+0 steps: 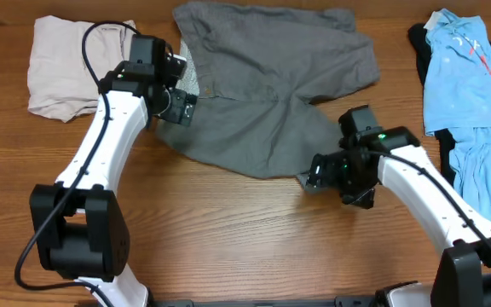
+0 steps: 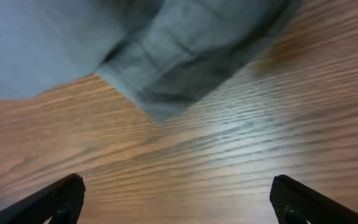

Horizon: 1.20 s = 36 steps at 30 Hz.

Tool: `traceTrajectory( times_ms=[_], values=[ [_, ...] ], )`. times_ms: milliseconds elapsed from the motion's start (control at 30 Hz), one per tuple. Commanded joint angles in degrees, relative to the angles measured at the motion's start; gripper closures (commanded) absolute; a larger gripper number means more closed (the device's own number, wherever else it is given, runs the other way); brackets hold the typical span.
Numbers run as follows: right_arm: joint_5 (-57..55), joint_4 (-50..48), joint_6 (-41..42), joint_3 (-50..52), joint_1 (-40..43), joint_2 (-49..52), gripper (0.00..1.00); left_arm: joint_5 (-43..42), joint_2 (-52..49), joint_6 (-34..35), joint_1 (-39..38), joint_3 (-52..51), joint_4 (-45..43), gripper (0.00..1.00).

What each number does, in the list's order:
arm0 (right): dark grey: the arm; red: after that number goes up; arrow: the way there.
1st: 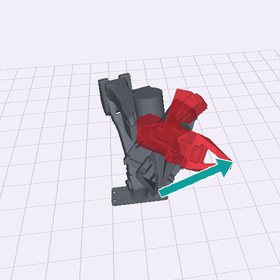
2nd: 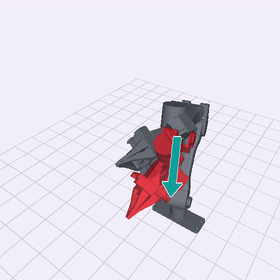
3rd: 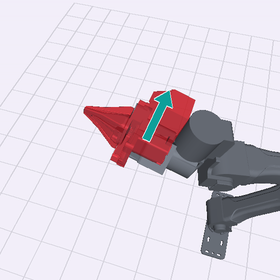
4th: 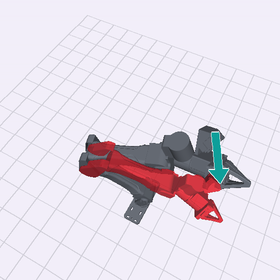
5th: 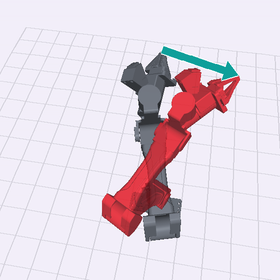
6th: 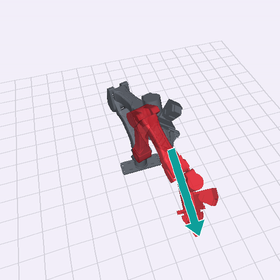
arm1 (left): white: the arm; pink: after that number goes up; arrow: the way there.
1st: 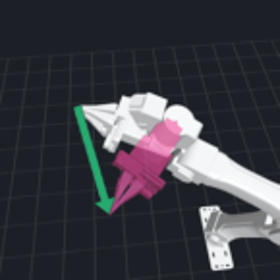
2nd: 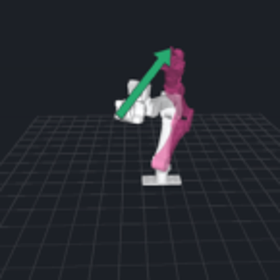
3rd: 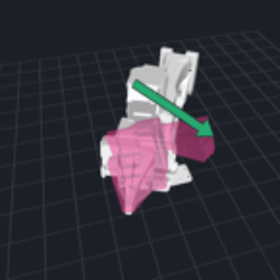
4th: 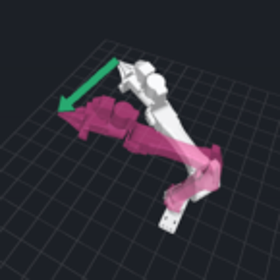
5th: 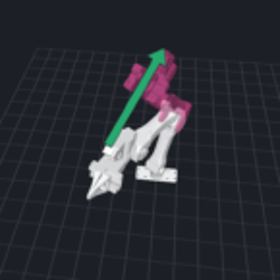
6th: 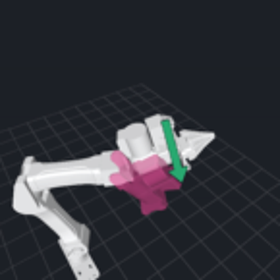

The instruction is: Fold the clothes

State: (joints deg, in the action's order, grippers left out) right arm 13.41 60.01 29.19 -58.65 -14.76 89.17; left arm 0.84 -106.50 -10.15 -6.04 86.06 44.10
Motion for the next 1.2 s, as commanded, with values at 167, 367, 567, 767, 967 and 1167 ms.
traceTrajectory(
  times_ms=[167, 367, 567, 767, 967, 1167],
  values=[
    [-0.7, -4.7, 1.1, 3.9, -1.0, -1.1, 0.04, -8.6, -9.6, -7.4, 3.9, -0.8, -6.3, 0.08],
    [-0.7, -4.7, 1.6, 3.9, -1.0, -1.1, 0.04, -11.5, -14.2, -10.6, 3.8, -0.8, -5.7, 0.14],
    [-0.8, -4.9, 2.6, 3.9, -1.0, -1.1, 0.04, -15.1, -14.1, -10.4, 3.8, -0.8, -2.6, 0.44],
    [-0.7, -4.8, 3.9, 4.2, -1.0, -0.9, 0.04, -14.2, -14.1, -6.8, 3.7, -0.8, 1.6, 0.96],
    [-2.0, -13.0, 3.9, 8.9, -1.0, -0.9, 0.29, -12.3, -13.0, 1.6, 3.9, 0.6, 3.1, 0.96],
    [-7.5, -18.3, 3.7, 9.5, -1.0, -0.6, 0.46, -12.3, -10.9, 2.1, 4.0, 5.0, 6.8, 0.96]
  ],
)
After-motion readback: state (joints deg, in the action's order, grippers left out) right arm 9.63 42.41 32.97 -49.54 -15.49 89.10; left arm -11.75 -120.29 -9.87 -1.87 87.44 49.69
